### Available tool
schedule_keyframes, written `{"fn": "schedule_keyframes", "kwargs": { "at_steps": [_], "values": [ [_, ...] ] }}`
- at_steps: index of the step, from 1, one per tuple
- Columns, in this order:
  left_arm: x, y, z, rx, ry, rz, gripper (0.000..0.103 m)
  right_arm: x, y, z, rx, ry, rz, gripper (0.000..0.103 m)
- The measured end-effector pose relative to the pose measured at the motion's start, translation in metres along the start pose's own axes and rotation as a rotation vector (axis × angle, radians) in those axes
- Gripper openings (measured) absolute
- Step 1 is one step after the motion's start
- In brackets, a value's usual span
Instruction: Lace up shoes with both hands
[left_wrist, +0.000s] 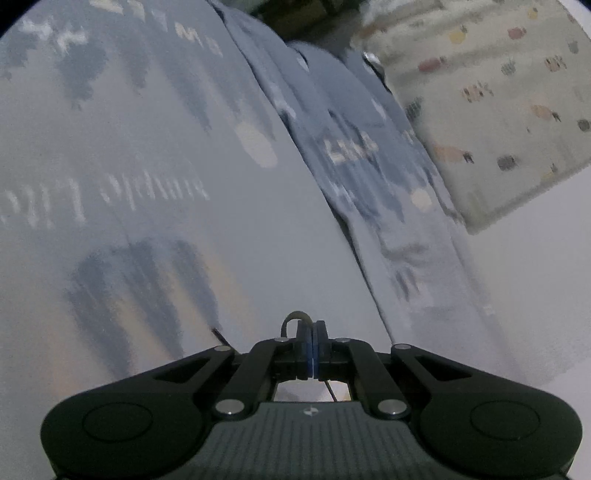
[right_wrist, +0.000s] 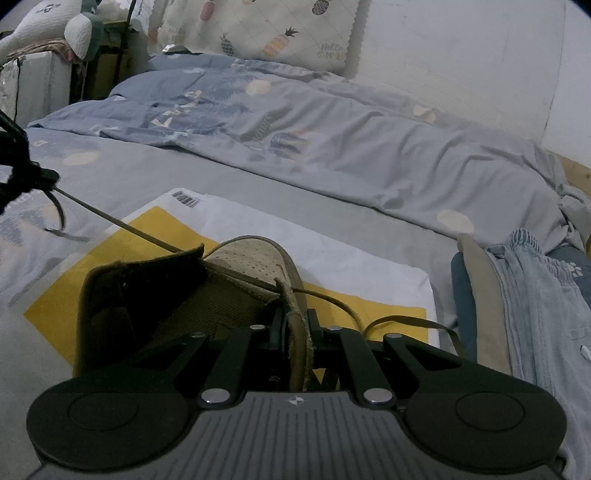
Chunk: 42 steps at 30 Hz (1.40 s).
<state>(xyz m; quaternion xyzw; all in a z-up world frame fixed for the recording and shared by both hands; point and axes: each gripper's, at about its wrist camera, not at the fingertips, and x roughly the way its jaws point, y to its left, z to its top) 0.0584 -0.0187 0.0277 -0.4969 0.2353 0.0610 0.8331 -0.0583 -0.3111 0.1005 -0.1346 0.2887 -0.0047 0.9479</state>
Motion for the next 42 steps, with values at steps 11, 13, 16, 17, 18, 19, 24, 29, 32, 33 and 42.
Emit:
{"fn": "schedule_keyframes", "kwargs": {
  "at_steps": [11, 13, 16, 17, 18, 19, 24, 29, 32, 33, 42],
  "values": [
    [-0.011, 0.001, 0.017, 0.034, -0.119, 0.179, 0.000, -0.001, -0.003, 0.000, 0.004, 0.000, 0.006, 0.006],
    [-0.008, -0.001, 0.016, 0.039, -0.094, 0.191, 0.006, 0.000, -0.005, 0.001, 0.006, 0.001, 0.009, 0.006],
    [-0.010, -0.003, 0.015, 0.026, -0.076, 0.198, 0.048, 0.000, -0.006, 0.002, 0.007, 0.002, 0.011, 0.006],
    [-0.013, -0.003, 0.014, 0.016, -0.086, 0.200, 0.050, 0.000, -0.006, 0.002, 0.006, 0.002, 0.011, 0.006],
    [-0.016, -0.002, 0.013, 0.013, -0.089, 0.190, 0.052, 0.000, -0.006, 0.002, 0.005, 0.002, 0.011, 0.006],
    [-0.017, -0.004, 0.012, 0.018, -0.076, 0.188, 0.058, -0.001, -0.006, 0.002, 0.004, 0.002, 0.011, 0.006],
    [-0.024, -0.012, 0.003, 0.061, -0.069, 0.264, 0.060, -0.001, -0.005, 0.002, 0.000, 0.003, 0.009, 0.006],
    [-0.029, -0.005, 0.017, 0.055, -0.116, 0.413, 0.060, -0.001, -0.003, 0.002, -0.004, 0.004, 0.007, 0.006],
    [-0.025, 0.001, 0.019, 0.034, -0.070, 0.436, 0.060, -0.001, -0.002, 0.003, -0.006, 0.005, 0.006, 0.006],
    [-0.023, 0.003, 0.018, 0.029, -0.049, 0.431, 0.060, -0.001, -0.002, 0.003, -0.007, 0.005, 0.005, 0.006],
    [-0.038, -0.020, -0.002, 0.073, -0.085, 0.187, 0.060, 0.000, 0.000, 0.003, -0.013, 0.004, -0.001, 0.006]
  ]
}}
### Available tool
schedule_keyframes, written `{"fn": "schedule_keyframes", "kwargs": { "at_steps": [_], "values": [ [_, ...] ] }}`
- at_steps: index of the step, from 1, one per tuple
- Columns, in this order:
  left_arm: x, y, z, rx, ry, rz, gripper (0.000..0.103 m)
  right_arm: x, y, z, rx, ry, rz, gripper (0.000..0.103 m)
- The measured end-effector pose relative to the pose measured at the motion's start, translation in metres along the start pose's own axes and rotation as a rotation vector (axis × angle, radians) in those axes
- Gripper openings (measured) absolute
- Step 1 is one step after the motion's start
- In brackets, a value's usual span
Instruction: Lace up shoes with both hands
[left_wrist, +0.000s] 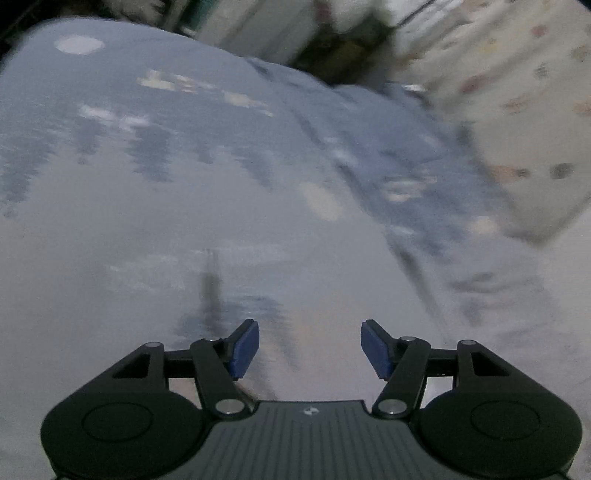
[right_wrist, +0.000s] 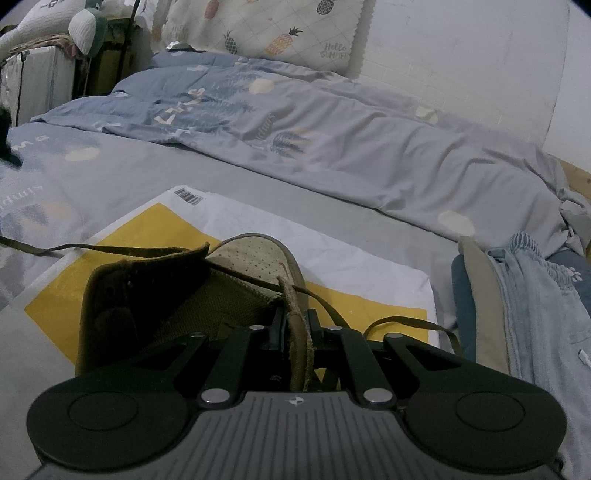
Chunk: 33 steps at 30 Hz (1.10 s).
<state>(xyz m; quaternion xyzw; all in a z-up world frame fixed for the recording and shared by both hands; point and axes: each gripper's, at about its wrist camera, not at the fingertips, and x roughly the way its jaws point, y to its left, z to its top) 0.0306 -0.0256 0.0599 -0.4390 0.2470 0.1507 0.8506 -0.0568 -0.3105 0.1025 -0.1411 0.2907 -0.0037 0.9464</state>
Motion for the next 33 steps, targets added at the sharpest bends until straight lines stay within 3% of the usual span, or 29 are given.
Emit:
{"fn": "schedule_keyframes", "kwargs": {
  "at_steps": [4, 8, 11, 18, 24, 26, 31, 33],
  "values": [
    [0.012, -0.011, -0.027, -0.012, 0.180, -0.209, 0.060, 0.001, 0.000, 0.000, -0.002, -0.001, -0.002, 0.007],
    [0.025, -0.025, -0.065, -0.024, 0.381, -0.333, 0.060, 0.004, 0.000, -0.003, -0.001, 0.012, -0.002, 0.006],
    [0.032, -0.032, -0.087, -0.031, 0.471, -0.380, 0.060, 0.003, -0.002, -0.002, 0.012, 0.003, 0.006, 0.006],
    [0.045, -0.034, -0.108, -0.086, 0.530, -0.386, 0.060, 0.001, -0.004, -0.002, 0.028, -0.005, 0.016, 0.006],
    [0.047, -0.038, -0.119, -0.134, 0.530, -0.357, 0.058, 0.000, -0.006, -0.002, 0.036, -0.010, 0.020, 0.006],
    [0.048, -0.037, -0.121, -0.152, 0.526, -0.341, 0.053, 0.000, -0.006, -0.002, 0.038, -0.012, 0.020, 0.006],
    [0.056, -0.033, -0.122, -0.189, 0.525, -0.302, 0.027, 0.001, -0.005, -0.003, 0.041, -0.020, 0.015, 0.006],
    [0.056, -0.033, -0.122, -0.190, 0.522, -0.295, 0.022, 0.001, -0.005, -0.003, 0.045, -0.021, 0.015, 0.006]
  ]
}}
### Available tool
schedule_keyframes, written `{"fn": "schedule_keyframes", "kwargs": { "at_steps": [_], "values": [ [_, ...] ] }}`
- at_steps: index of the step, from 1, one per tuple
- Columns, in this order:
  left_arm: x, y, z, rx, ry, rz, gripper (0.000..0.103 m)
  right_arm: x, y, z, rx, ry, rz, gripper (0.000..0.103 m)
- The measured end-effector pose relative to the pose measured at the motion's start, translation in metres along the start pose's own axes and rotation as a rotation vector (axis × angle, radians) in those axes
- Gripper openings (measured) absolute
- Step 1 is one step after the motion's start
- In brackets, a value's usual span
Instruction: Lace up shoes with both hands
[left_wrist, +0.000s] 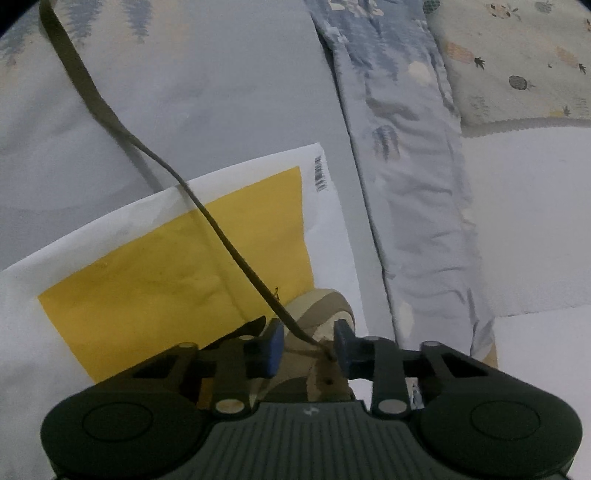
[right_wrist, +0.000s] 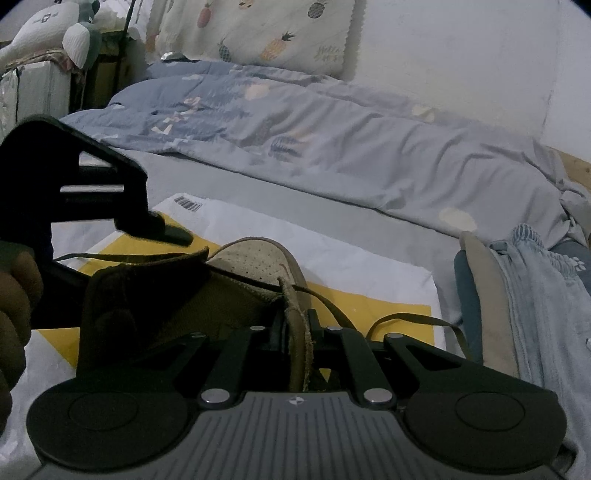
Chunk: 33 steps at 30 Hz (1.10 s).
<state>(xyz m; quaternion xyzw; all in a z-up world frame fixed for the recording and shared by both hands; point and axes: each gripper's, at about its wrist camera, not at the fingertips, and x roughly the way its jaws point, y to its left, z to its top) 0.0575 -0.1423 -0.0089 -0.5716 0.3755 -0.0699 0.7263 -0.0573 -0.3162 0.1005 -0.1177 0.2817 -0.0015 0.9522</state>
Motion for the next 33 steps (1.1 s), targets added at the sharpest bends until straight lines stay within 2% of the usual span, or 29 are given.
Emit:
{"fn": "schedule_keyframes", "kwargs": {
  "at_steps": [3, 6, 13, 33],
  "values": [
    [0.002, -0.001, -0.001, 0.009, -0.001, 0.008, 0.013, 0.000, 0.000, 0.000, 0.004, -0.002, 0.001, 0.006],
    [0.001, 0.001, 0.001, 0.013, -0.013, 0.010, 0.000, -0.001, -0.001, -0.001, 0.003, -0.008, -0.001, 0.006],
    [-0.007, -0.007, 0.008, 0.062, -0.071, 0.002, 0.000, 0.000, -0.004, 0.000, 0.064, -0.001, 0.001, 0.006],
    [-0.035, 0.002, 0.048, 0.064, -0.185, 0.040, 0.000, 0.002, -0.007, 0.004, 0.112, 0.012, -0.016, 0.006]
  ]
}}
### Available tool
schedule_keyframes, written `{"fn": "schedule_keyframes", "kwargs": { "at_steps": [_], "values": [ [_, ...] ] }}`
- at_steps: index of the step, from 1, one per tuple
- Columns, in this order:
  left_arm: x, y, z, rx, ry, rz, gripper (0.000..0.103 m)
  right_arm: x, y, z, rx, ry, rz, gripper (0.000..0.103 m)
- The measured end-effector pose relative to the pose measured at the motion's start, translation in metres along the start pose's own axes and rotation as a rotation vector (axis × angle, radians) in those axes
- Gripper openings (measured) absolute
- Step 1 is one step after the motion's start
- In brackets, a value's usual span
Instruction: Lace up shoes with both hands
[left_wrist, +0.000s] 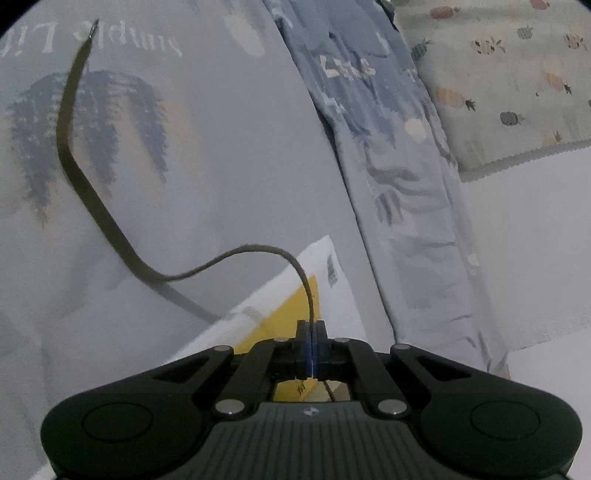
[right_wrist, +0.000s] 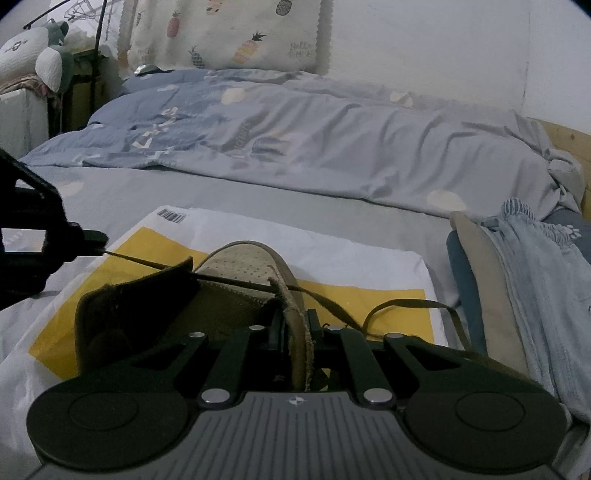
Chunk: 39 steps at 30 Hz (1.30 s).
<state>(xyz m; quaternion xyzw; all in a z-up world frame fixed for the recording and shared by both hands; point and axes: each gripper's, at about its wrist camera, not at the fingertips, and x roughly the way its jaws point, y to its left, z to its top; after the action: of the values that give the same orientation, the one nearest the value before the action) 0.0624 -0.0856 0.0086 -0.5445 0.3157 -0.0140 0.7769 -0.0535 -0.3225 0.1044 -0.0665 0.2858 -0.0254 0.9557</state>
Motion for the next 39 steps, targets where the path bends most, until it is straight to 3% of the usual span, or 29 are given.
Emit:
{"fn": "schedule_keyframes", "kwargs": {
  "at_steps": [11, 20, 21, 25, 28, 33, 39],
  "values": [
    [-0.014, 0.010, 0.025, -0.001, -0.068, 0.024, 0.000, 0.001, -0.001, 0.002, 0.015, 0.004, 0.001, 0.006],
    [-0.004, 0.006, 0.021, 0.049, 0.017, -0.006, 0.000, 0.001, 0.002, 0.003, 0.002, 0.008, -0.003, 0.007],
    [-0.003, 0.004, 0.019, 0.064, 0.023, -0.002, 0.003, 0.001, 0.002, 0.003, 0.002, 0.008, -0.003, 0.007],
    [-0.005, -0.012, -0.007, 0.161, 0.099, -0.030, 0.039, 0.001, 0.002, 0.002, 0.003, 0.007, -0.003, 0.007],
    [-0.012, -0.030, -0.036, 0.280, 0.164, -0.070, 0.054, 0.001, 0.002, 0.002, 0.003, 0.007, -0.004, 0.007],
    [-0.012, -0.045, -0.069, 0.422, 0.243, -0.064, 0.059, 0.001, 0.004, 0.000, -0.002, 0.005, -0.009, 0.008],
    [0.000, -0.036, -0.064, 0.394, 0.325, -0.038, 0.060, 0.000, 0.008, -0.002, 0.037, 0.022, -0.018, 0.008]
  ]
}}
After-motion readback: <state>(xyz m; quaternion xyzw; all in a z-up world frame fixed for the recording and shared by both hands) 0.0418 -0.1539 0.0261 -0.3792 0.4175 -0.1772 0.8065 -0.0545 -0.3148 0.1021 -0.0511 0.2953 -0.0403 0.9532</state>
